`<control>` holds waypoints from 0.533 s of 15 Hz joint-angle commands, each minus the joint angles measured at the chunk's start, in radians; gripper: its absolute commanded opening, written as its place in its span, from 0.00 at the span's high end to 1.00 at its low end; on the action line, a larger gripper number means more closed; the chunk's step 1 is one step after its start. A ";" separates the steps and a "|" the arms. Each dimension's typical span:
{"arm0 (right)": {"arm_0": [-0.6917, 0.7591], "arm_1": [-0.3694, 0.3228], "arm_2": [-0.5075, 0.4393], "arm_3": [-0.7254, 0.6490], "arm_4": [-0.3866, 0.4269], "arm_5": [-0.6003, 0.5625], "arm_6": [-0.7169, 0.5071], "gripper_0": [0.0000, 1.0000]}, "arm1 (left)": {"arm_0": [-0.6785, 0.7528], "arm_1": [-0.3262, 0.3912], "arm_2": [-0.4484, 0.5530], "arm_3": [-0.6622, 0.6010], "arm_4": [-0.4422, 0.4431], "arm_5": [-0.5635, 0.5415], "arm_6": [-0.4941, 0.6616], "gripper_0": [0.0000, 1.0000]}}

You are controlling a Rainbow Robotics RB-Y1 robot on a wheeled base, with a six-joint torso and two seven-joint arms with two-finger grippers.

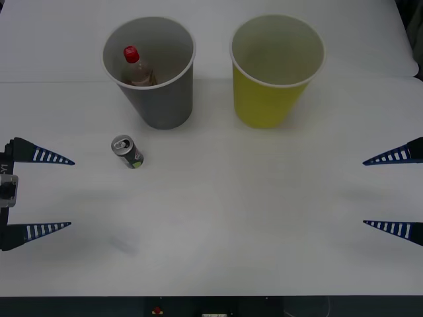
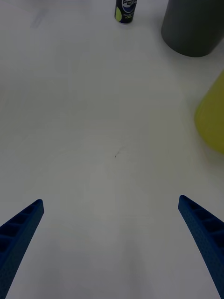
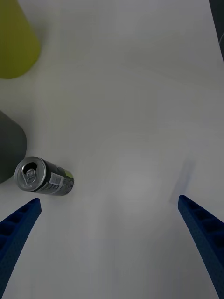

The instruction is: Put the can into the green bin and the plastic bottle into the gray bin

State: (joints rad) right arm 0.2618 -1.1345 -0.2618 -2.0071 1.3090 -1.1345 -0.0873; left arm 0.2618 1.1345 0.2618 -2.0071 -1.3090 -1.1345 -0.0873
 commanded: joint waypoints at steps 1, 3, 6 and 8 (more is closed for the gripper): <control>0.000 0.000 0.000 0.000 0.000 0.000 0.000 0.00 | 0.000 0.000 0.000 0.000 0.000 0.000 0.000 0.00; 0.000 0.000 0.000 0.000 0.000 0.000 0.000 0.00 | -0.009 -0.021 0.011 0.005 0.016 0.012 -0.002 0.00; 0.000 0.000 0.000 0.000 0.000 0.000 0.000 0.00 | -0.007 -0.022 0.025 0.007 0.033 0.005 -0.006 0.00; 0.000 0.000 0.000 0.000 0.000 0.000 0.000 0.00 | -0.009 -0.022 0.025 0.037 0.027 0.005 -0.003 0.00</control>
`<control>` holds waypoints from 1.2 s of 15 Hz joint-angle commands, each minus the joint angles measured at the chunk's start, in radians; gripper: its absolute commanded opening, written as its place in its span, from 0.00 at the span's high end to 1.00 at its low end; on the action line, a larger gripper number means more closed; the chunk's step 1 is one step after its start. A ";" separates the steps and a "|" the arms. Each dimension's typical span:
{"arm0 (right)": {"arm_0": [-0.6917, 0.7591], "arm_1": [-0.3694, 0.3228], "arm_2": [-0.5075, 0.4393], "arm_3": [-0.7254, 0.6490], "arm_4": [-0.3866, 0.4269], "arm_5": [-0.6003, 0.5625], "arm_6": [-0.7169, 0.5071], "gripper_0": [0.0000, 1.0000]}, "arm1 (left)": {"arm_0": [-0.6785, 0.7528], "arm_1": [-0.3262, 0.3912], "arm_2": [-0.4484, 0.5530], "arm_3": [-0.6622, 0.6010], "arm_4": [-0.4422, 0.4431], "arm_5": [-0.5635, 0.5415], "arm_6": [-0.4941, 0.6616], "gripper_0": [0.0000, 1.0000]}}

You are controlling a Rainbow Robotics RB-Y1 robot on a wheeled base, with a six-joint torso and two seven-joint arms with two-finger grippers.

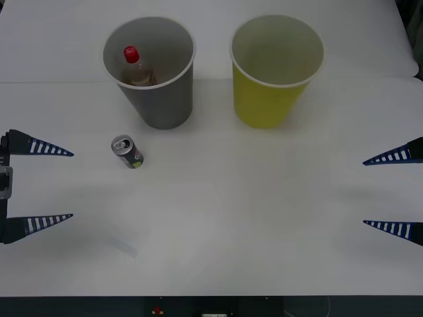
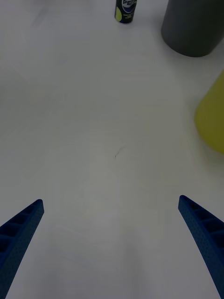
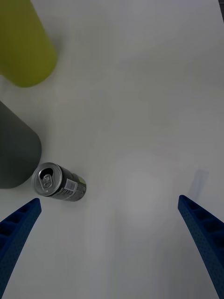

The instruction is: Put the can into the green bin and the plastic bottle into the gray bin

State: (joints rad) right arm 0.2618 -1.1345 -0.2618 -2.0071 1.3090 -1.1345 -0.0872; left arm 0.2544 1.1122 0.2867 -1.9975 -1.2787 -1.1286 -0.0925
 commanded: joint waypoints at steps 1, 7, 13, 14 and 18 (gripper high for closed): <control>0.000 0.000 0.000 0.000 0.000 0.000 0.000 0.00 | -0.001 0.000 -0.001 0.065 0.007 0.000 -0.003 0.00; 0.000 0.000 0.000 0.000 0.000 0.000 0.000 0.00 | -0.003 -0.002 -0.106 0.252 0.193 0.039 -0.019 0.00; 0.000 0.000 0.000 0.000 0.000 0.000 0.000 0.00 | -0.003 -0.129 -0.136 0.313 0.242 0.092 -0.058 0.00; 0.000 0.000 0.000 0.000 0.000 0.000 0.000 0.00 | -0.003 -0.150 -0.136 0.322 0.242 0.093 -0.062 0.00; 0.000 0.000 0.000 0.000 0.000 0.000 0.000 0.00 | -0.003 -0.247 -0.138 0.367 0.239 0.125 -0.092 0.00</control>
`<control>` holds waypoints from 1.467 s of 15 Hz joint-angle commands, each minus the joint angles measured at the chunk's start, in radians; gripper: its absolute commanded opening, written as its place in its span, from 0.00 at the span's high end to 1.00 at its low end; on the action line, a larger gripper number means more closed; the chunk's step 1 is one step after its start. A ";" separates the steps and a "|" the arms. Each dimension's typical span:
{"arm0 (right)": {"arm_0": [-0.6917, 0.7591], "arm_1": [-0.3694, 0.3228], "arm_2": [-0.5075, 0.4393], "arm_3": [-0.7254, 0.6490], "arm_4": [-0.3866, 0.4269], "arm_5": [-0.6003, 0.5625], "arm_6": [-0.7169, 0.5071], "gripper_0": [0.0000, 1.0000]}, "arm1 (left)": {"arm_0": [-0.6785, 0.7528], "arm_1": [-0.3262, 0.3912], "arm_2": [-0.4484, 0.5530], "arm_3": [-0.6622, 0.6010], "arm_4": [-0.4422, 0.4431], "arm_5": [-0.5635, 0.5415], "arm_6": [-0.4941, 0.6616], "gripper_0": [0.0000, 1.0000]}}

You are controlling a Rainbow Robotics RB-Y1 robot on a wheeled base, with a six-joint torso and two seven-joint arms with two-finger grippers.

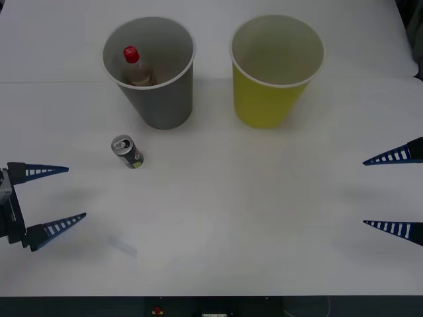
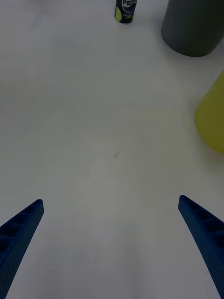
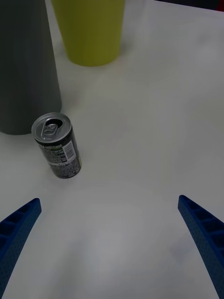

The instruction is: Put the can into the green bin and the plastic bottle into the gray bin

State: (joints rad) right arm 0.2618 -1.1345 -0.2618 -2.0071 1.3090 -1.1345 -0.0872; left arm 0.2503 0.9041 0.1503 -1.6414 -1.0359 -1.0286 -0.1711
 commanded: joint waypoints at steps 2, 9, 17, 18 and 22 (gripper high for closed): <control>0.000 0.000 0.000 0.000 0.000 0.000 0.000 0.00 | 0.001 -0.068 -0.006 0.012 -0.021 0.074 -0.021 0.00; 0.000 0.000 0.000 0.000 0.000 0.000 0.000 0.00 | -0.023 -0.128 -0.187 0.058 0.114 0.397 -0.031 0.00; 0.000 0.000 0.000 0.000 0.000 0.000 0.000 0.00 | -0.227 -0.346 -0.187 0.311 0.111 0.323 -0.073 0.00; 0.000 0.000 0.000 0.000 0.000 0.000 0.000 0.00 | -0.241 -0.356 -0.187 0.322 0.109 0.323 -0.076 0.00; 0.000 0.000 0.000 0.000 0.000 0.000 0.000 0.00 | -0.302 -0.399 -0.189 0.357 0.070 0.344 -0.081 0.00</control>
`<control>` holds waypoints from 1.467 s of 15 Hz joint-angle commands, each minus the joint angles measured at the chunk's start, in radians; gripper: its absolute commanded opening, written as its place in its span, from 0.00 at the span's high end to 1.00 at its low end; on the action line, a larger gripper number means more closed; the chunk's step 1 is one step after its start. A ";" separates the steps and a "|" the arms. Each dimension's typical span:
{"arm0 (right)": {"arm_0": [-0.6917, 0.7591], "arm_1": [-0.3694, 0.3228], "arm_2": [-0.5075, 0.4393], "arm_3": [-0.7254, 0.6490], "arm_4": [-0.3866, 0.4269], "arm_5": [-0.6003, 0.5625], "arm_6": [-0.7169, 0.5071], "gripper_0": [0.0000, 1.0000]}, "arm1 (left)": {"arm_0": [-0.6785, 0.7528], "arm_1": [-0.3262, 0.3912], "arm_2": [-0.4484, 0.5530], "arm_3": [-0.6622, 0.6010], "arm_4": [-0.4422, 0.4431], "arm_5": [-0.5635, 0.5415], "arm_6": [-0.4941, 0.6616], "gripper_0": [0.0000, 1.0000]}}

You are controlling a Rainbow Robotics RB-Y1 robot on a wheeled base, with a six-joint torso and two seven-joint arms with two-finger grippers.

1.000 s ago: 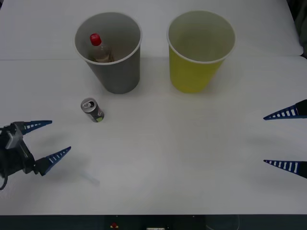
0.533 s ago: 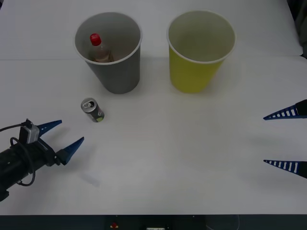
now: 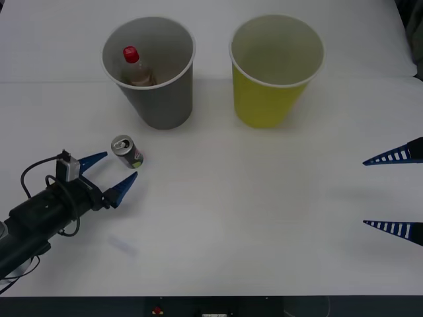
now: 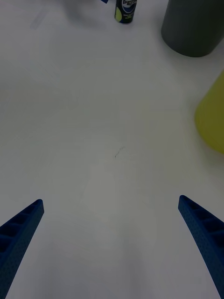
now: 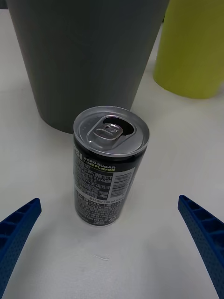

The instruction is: Put the can into the green bin and the plastic bottle into the gray bin

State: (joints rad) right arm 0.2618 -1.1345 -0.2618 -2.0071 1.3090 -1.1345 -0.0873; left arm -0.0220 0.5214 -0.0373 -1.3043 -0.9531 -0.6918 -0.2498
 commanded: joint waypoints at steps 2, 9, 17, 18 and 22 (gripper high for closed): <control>0.000 0.000 0.000 0.000 0.000 0.000 0.000 0.00 | -0.061 -0.034 -0.001 0.053 -0.018 0.009 -0.003 0.00; 0.000 0.000 0.000 0.000 0.000 0.000 0.000 0.00 | -0.124 -0.064 -0.039 0.092 -0.023 0.075 -0.012 0.00; 0.000 0.000 0.000 0.000 0.000 0.000 0.000 0.00 | -0.128 -0.064 -0.042 0.091 -0.023 0.064 -0.014 1.00; 0.000 0.000 0.000 0.000 0.000 0.000 0.000 0.00 | -0.128 -0.064 -0.042 0.091 -0.021 0.060 -0.014 1.00; 0.000 0.000 0.000 0.000 0.000 0.000 0.000 0.00 | -0.127 -0.064 -0.042 0.091 -0.021 0.043 -0.009 1.00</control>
State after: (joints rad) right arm 0.2618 -1.1345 -0.2618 -2.0071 1.3090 -1.1345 -0.0873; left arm -0.1501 0.4570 -0.0798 -1.2129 -0.9743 -0.6450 -0.2605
